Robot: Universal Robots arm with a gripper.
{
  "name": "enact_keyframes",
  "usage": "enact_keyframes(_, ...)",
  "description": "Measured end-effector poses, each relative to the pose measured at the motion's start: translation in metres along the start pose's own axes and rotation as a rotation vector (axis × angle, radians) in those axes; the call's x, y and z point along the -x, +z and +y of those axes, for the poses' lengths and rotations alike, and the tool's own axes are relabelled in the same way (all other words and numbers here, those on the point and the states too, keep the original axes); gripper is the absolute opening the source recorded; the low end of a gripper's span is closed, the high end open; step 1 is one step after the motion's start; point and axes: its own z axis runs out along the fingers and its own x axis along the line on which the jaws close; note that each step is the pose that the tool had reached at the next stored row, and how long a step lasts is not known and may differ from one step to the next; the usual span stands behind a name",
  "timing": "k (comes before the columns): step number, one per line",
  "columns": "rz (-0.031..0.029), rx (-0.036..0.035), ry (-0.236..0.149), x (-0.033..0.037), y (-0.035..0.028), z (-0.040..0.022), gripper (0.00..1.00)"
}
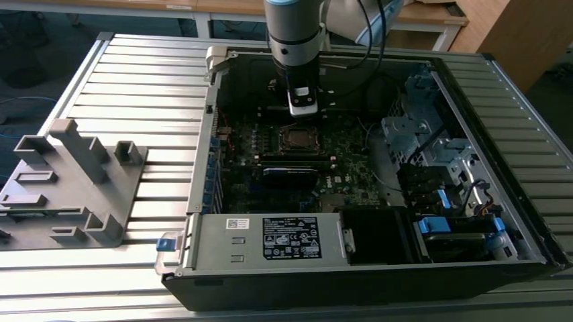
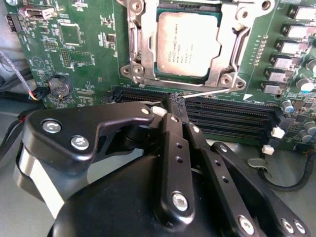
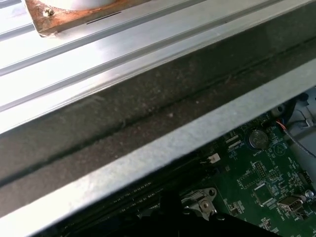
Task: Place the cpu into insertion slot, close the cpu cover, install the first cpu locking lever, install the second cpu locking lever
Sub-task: 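Install the first cpu locking lever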
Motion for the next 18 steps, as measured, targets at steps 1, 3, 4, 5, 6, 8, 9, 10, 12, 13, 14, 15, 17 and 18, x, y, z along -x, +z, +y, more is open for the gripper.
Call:
enact_keyframes(1, 0.0002, 0.0015, 0.0, -0.0001, 0.0, -0.0001, 0.11)
enact_keyframes(3, 0.0004, 0.0021, 0.001, -0.0002, 0.0001, -0.0001, 0.11)
enact_keyframes(4, 0.0004, 0.0022, 0.001, -0.0002, 0.0001, -0.0001, 0.11)
enact_keyframes(5, 0.0005, 0.0023, 0.001, -0.0004, 0.0, -0.0002, 0.11)
enact_keyframes(6, 0.0006, 0.0024, 0.001, -0.0005, 0.0, -0.0002, 0.11)
enact_keyframes(8, -0.0003, 0.0033, 0.0, -0.0005, 0.0005, -0.0004, 0.11)
enact_keyframes(9, -0.0025, 0.0044, 0.0, -0.0007, 0.001, -0.0005, 0.11)
enact_keyframes(10, -0.0049, 0.0056, 0.0, -0.0007, 0.0015, -0.0006, 0.11)
enact_keyframes(12, -0.0085, 0.0075, -0.001, -0.0007, 0.0022, -0.0007, 0.11)
enact_keyframes(13, -0.0088, 0.0077, -0.001, -0.0007, 0.0023, -0.0007, 0.11)
enact_keyframes(14, -0.0088, 0.0078, -0.001, -0.0007, 0.0023, -0.0007, 0.11)
enact_keyframes(15, -0.0089, 0.0077, -0.001, -0.0007, 0.0023, -0.0007, 0.11)
enact_keyframes(17, -0.0089, 0.0078, -0.001, -0.0007, 0.0023, -0.0008, 0.11)
enact_keyframes(18, -0.009, 0.008, -0.001, -0.0007, 0.0025, -0.0008, 0.11)
